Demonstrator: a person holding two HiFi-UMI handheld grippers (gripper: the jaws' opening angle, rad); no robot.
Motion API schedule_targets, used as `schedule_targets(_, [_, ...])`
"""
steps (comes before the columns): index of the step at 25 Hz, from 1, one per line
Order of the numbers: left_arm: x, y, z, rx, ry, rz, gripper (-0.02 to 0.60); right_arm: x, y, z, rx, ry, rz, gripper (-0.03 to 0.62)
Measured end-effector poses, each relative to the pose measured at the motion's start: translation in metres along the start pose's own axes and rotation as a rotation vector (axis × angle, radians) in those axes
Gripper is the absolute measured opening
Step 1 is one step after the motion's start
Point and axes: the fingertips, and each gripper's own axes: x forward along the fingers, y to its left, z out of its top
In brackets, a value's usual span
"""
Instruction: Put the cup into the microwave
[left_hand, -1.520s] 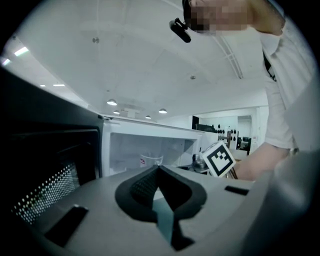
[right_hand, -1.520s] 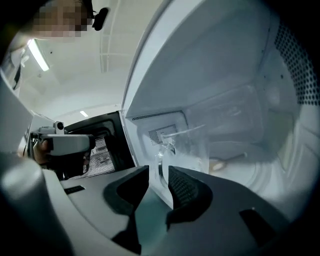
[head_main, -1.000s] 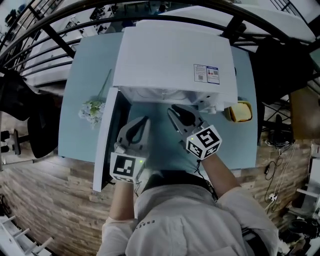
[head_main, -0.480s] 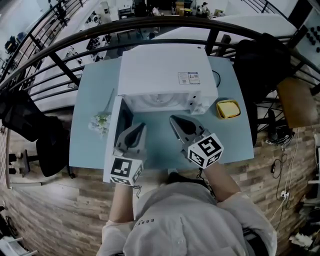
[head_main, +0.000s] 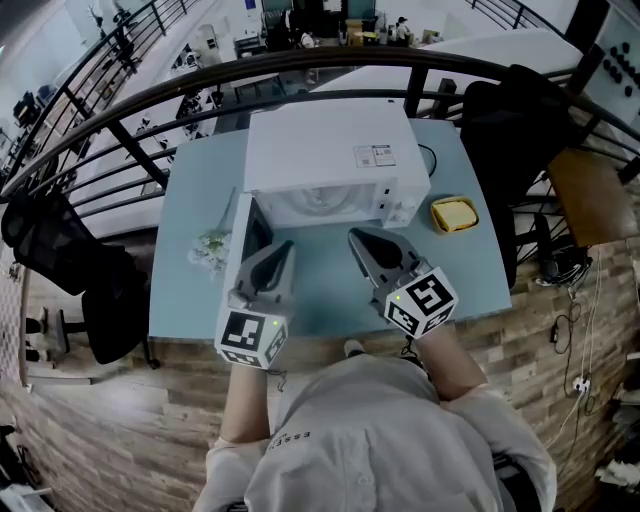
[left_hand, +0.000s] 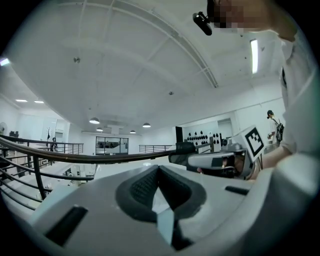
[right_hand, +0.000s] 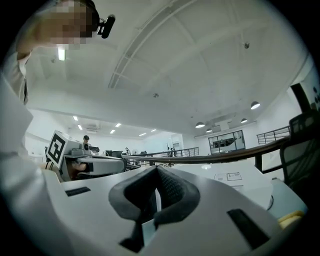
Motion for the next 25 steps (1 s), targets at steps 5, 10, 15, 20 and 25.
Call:
schedule_targets(5, [-0.0017, -0.0059, 0.0041, 0.009, -0.001, -0.012, 0.002, -0.0024, 0.004, 0.0041, -0.012, 0.018, 0.004, 0.015])
schedule_targets(10, [-0.0009, -0.0086, 0.0062, 0.016, -0.004, -0.015, 0.002, -0.0032, 0.0071, 0.0038, -0.013, 0.028, 0.013, 0.015])
schedule_targets(15, [0.0028, -0.0103, 0.0061, 0.01, 0.001, -0.013, 0.002, -0.0056, 0.001, 0.0021, -0.008, 0.043, 0.001, 0.015])
schedule_targets(20, [0.0064, -0.0101, 0.0019, 0.005, 0.018, -0.019, 0.002, -0.0044, -0.0006, 0.0004, -0.007, 0.055, -0.003, 0.015])
schedule_targets(25, [0.0063, -0.0093, 0.004, 0.006, 0.009, -0.024, 0.002, -0.0037, 0.0006, 0.0003, -0.006, 0.058, -0.002, 0.015])
